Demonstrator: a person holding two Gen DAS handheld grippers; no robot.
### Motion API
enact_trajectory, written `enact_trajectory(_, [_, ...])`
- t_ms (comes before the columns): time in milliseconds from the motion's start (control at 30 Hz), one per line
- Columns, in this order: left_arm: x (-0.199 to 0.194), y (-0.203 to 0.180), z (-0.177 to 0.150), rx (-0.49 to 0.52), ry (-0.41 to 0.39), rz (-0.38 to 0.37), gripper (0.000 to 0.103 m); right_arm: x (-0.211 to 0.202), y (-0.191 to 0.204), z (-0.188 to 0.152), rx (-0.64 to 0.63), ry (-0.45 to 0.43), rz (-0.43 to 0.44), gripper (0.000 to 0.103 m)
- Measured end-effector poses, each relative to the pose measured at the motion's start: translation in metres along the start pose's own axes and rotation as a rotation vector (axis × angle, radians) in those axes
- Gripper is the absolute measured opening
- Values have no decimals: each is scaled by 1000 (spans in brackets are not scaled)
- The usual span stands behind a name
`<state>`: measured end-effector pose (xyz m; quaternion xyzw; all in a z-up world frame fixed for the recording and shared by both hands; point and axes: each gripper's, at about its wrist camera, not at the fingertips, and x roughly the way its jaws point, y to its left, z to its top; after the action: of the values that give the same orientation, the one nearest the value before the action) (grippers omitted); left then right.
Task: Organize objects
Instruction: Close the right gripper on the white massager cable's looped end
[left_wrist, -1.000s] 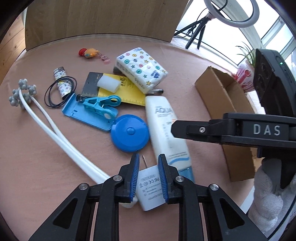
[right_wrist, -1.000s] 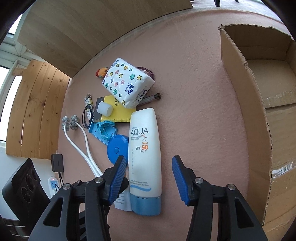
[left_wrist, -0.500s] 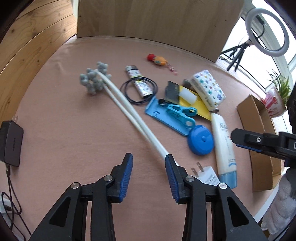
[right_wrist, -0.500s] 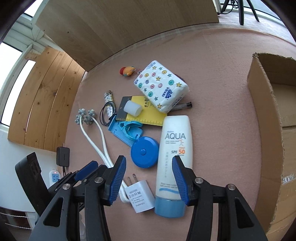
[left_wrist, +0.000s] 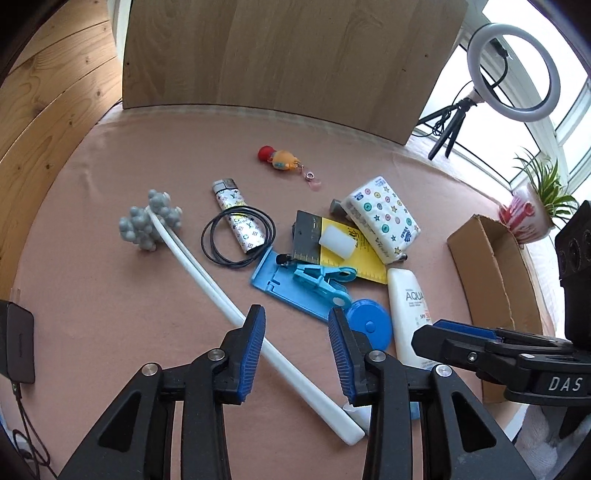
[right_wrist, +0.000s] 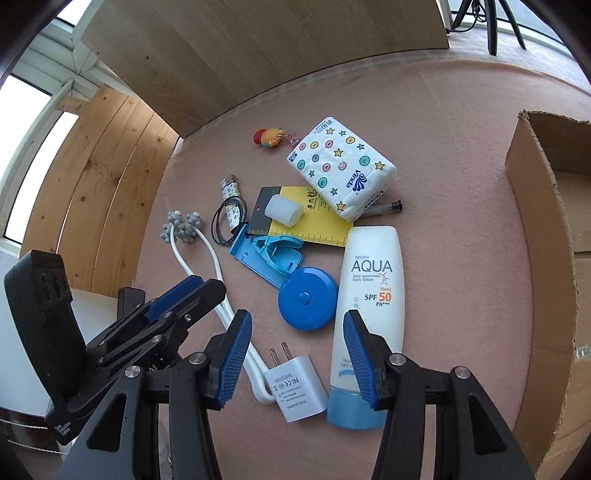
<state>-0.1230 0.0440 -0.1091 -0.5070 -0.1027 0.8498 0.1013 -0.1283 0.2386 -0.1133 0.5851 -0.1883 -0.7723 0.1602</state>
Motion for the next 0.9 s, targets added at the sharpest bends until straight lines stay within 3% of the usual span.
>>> enact_trajectory(267, [-2,16,-8,-10,-6,58,38,2,7,-2,-20,12,13,48])
enact_trajectory(400, [-10,42,-16,-99,-3,37,38,10,20,-2,-51,21,15,48])
enact_trajectory(533, [-24,61,-25,-148,-40,76,38,19,35,-3,-88,37,17,48])
enact_trajectory(733, [-26,97,-32,-245,-17,101,38,38,62,-1,-181,73,9,48])
enact_trajectory(900, [-28,107,-31,-270,-17,103,38,59,80,-3,-252,122,-24,48])
